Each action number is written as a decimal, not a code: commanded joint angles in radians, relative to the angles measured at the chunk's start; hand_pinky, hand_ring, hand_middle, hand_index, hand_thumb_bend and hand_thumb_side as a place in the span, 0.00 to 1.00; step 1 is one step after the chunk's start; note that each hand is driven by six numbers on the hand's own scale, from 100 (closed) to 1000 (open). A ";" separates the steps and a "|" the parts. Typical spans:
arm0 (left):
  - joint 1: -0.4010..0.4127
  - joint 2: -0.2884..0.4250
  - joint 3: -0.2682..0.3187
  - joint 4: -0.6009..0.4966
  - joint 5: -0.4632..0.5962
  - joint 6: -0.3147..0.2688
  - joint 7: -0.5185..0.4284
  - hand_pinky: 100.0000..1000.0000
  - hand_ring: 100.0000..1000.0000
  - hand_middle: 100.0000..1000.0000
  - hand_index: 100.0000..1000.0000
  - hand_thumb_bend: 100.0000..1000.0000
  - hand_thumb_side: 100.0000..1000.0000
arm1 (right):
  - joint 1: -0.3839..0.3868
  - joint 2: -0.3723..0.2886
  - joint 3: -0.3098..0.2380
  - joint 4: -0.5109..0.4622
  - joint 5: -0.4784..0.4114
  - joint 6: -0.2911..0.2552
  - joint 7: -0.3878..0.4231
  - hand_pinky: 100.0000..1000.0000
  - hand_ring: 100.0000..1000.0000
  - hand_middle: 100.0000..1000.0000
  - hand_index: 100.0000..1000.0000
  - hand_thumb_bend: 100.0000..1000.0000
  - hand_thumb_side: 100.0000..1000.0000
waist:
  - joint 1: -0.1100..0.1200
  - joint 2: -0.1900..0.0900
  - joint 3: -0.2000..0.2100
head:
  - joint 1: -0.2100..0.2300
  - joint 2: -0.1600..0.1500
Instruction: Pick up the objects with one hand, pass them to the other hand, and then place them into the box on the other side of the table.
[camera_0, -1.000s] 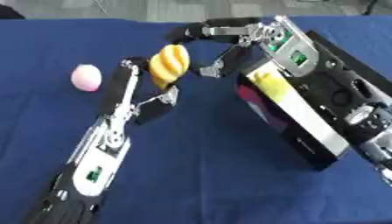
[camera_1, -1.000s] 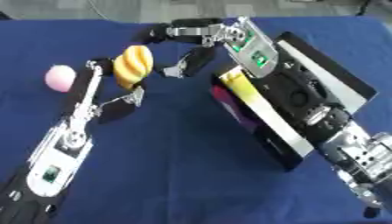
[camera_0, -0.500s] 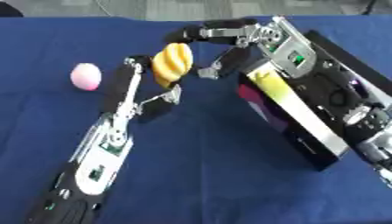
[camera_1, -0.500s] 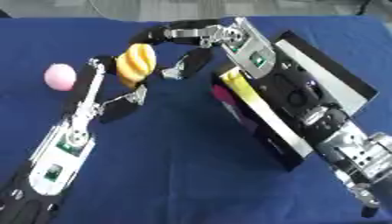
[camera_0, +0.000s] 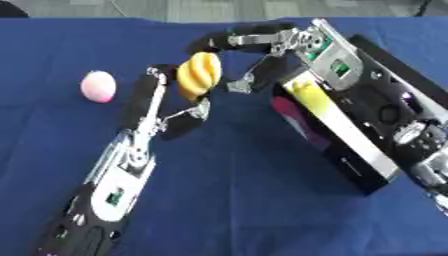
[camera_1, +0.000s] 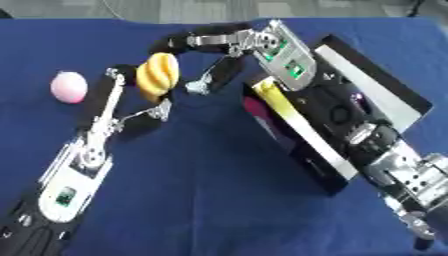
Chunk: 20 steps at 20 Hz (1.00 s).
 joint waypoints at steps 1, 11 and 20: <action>-0.020 -0.008 0.002 -0.004 -0.004 0.003 0.005 0.71 0.67 0.40 0.47 0.00 0.18 | -0.014 -0.023 -0.004 -0.035 -0.020 -0.001 0.009 1.00 1.00 1.00 1.00 0.00 0.23 | -0.013 -0.001 -0.001 | 0.003 -0.010; -0.026 -0.011 0.000 -0.004 0.009 -0.016 0.015 0.71 0.67 0.40 0.47 0.00 0.21 | -0.004 -0.027 -0.006 -0.041 0.005 -0.012 0.030 1.00 1.00 1.00 1.00 0.00 0.14 | -0.014 0.003 -0.002 | 0.001 -0.008; -0.032 -0.013 -0.004 -0.007 0.037 -0.046 -0.015 0.72 0.67 0.40 0.47 0.00 0.22 | 0.001 -0.025 -0.010 -0.029 0.019 -0.040 0.054 1.00 1.00 1.00 1.00 0.00 0.04 | -0.017 0.003 0.000 | 0.000 -0.008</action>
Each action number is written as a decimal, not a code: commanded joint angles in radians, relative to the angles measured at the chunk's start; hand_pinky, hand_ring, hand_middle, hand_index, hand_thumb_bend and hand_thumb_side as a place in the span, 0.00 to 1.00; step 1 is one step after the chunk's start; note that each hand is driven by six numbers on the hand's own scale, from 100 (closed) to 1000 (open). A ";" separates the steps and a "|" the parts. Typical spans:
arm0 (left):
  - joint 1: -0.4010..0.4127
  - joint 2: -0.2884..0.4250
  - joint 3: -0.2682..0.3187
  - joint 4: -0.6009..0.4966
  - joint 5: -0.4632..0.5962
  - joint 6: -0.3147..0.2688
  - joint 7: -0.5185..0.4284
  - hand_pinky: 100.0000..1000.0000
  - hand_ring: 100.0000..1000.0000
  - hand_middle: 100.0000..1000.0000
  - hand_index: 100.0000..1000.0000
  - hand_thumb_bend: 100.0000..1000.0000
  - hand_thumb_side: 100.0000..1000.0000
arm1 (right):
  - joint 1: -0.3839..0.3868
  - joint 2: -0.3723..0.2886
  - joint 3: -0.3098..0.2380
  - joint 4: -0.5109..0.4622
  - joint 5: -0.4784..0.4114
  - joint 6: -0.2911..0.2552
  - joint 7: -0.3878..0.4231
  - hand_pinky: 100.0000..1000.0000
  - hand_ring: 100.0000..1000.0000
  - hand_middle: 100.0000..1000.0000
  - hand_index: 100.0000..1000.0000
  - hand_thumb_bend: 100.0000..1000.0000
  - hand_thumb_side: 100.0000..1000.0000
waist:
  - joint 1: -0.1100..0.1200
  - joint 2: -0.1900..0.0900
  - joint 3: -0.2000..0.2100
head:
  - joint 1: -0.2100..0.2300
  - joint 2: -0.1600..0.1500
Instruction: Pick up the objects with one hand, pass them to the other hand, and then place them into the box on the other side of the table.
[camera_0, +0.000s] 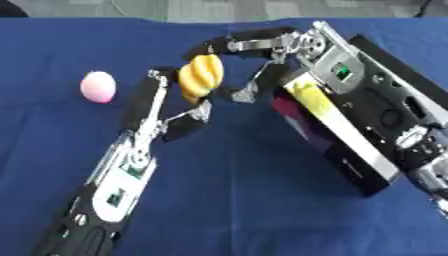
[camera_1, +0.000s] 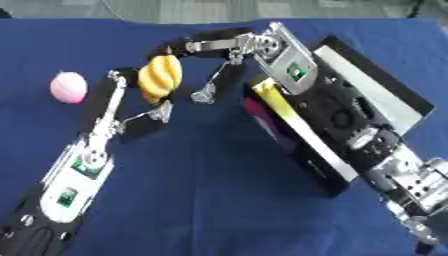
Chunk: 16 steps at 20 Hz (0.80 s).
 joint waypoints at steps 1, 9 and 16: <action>-0.024 -0.012 -0.004 -0.024 0.010 -0.013 -0.008 0.72 0.67 0.40 0.47 0.00 0.22 | -0.009 -0.024 -0.010 -0.003 0.010 -0.011 0.008 1.00 1.00 1.00 1.00 0.00 0.03 | -0.013 -0.001 0.001 | -0.002 -0.006; -0.026 -0.016 -0.006 -0.013 0.003 -0.011 -0.016 0.72 0.67 0.40 0.47 0.00 0.20 | -0.009 -0.023 -0.010 -0.008 -0.007 0.012 0.000 1.00 1.00 1.00 1.00 0.00 0.09 | -0.014 0.000 -0.003 | -0.001 -0.005; -0.031 -0.022 -0.006 0.007 -0.012 -0.005 -0.015 0.72 0.67 0.40 0.47 0.00 0.19 | -0.007 -0.026 -0.012 -0.016 -0.005 0.011 0.017 1.00 1.00 1.00 1.00 0.00 0.13 | -0.012 0.002 -0.010 | 0.001 -0.005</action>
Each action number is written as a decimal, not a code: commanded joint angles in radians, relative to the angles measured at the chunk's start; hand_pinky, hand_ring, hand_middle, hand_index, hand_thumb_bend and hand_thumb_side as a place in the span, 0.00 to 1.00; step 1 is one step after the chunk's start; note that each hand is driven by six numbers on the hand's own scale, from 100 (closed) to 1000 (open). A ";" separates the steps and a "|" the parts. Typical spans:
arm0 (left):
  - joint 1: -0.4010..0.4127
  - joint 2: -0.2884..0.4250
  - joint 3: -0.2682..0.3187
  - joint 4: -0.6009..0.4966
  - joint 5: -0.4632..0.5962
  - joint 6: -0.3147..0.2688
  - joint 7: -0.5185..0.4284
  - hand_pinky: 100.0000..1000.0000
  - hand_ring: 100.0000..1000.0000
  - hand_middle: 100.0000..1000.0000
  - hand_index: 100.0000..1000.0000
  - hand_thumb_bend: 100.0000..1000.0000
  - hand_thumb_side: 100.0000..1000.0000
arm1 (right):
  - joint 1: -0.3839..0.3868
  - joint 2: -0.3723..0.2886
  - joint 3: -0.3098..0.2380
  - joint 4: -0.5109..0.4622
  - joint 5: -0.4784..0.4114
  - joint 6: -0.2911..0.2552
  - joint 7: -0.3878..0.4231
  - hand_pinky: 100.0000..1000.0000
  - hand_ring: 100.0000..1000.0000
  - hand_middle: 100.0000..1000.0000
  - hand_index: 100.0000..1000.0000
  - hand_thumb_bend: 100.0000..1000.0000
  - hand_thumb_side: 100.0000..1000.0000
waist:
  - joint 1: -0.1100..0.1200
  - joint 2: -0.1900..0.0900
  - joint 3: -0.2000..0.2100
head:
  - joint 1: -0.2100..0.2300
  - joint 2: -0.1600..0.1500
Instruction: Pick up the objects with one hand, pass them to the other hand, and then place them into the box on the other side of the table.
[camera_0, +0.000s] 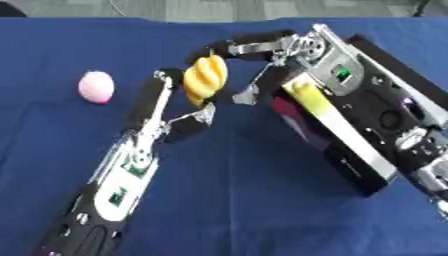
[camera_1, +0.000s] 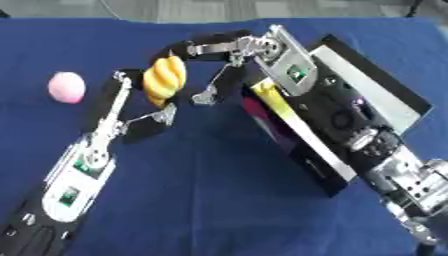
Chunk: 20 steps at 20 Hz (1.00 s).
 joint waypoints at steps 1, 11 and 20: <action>-0.023 -0.014 -0.001 -0.007 -0.007 0.002 0.000 0.72 0.67 0.40 0.47 0.00 0.19 | -0.014 -0.026 -0.011 -0.018 -0.002 -0.001 0.009 1.00 1.00 1.00 1.00 0.00 0.14 | -0.011 0.000 -0.003 | 0.003 -0.005; -0.026 -0.019 -0.004 0.004 -0.017 0.003 -0.004 0.72 0.67 0.40 0.47 0.00 0.18 | -0.012 -0.026 -0.012 -0.016 0.000 -0.001 0.019 1.00 1.00 1.00 1.00 0.00 0.20 | -0.011 0.000 -0.005 | 0.003 -0.007; -0.029 -0.021 -0.011 -0.012 -0.006 -0.015 0.006 0.72 0.67 0.40 0.47 0.00 0.20 | -0.006 -0.024 -0.017 -0.006 0.012 0.004 0.000 1.00 1.00 0.96 0.97 0.00 0.14 | -0.014 0.002 -0.003 | 0.002 -0.006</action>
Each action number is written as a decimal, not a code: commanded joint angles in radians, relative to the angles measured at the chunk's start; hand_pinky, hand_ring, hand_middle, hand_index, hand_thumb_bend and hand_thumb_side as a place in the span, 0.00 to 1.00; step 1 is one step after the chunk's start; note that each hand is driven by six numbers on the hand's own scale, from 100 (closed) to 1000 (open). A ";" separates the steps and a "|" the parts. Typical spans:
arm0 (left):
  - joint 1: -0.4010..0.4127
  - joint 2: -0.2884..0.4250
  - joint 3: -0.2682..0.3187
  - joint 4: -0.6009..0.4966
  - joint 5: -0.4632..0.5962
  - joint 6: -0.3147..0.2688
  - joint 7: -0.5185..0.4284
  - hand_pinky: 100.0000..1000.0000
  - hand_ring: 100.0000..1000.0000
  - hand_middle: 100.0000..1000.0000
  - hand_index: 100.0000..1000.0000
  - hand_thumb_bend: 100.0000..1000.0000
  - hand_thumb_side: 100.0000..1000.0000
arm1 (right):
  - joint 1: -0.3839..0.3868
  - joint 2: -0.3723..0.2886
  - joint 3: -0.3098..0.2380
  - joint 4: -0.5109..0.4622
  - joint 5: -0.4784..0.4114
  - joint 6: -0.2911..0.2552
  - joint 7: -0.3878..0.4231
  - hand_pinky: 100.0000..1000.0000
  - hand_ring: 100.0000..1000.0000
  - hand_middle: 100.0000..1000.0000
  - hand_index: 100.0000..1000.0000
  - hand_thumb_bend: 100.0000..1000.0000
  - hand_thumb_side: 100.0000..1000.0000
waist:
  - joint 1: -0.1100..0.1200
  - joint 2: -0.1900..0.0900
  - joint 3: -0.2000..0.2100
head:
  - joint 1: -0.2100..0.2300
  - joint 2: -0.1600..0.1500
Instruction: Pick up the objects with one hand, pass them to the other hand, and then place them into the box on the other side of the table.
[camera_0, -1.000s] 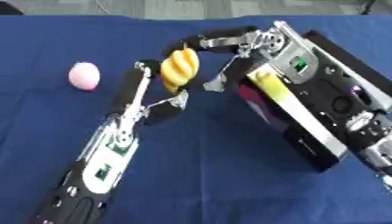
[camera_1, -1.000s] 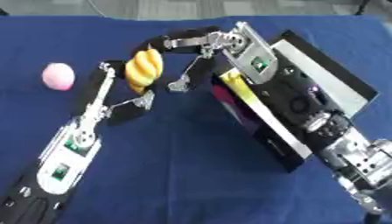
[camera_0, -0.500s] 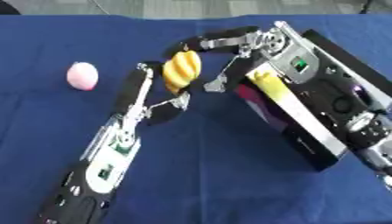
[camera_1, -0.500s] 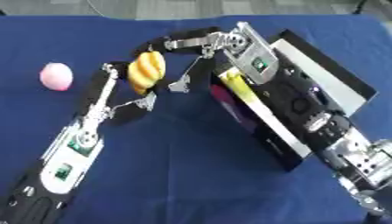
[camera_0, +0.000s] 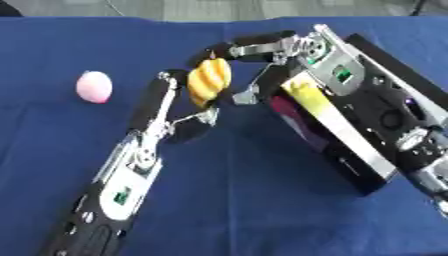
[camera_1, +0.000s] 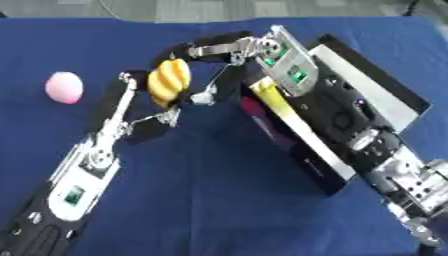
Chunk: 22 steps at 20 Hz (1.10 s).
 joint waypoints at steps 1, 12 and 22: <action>-0.022 -0.013 -0.006 -0.029 0.006 -0.011 0.005 0.72 0.67 0.40 0.47 0.00 0.20 | -0.014 -0.022 -0.011 -0.005 0.002 0.009 -0.017 1.00 1.00 0.93 0.94 0.00 0.12 | -0.014 -0.001 0.001 | 0.000 -0.006; -0.021 -0.019 -0.011 -0.029 0.016 -0.017 0.008 0.72 0.67 0.40 0.48 0.00 0.21 | -0.010 -0.021 -0.006 -0.006 -0.060 0.104 -0.096 1.00 1.00 0.76 0.77 0.00 0.00 | -0.017 -0.003 0.001 | -0.004 -0.005; -0.016 -0.023 -0.009 -0.011 0.020 0.008 0.004 0.72 0.66 0.41 0.51 0.00 0.09 | -0.004 -0.023 -0.004 -0.011 -0.099 0.155 -0.081 1.00 1.00 0.73 0.71 0.00 0.01 | -0.015 -0.002 -0.003 | -0.008 -0.003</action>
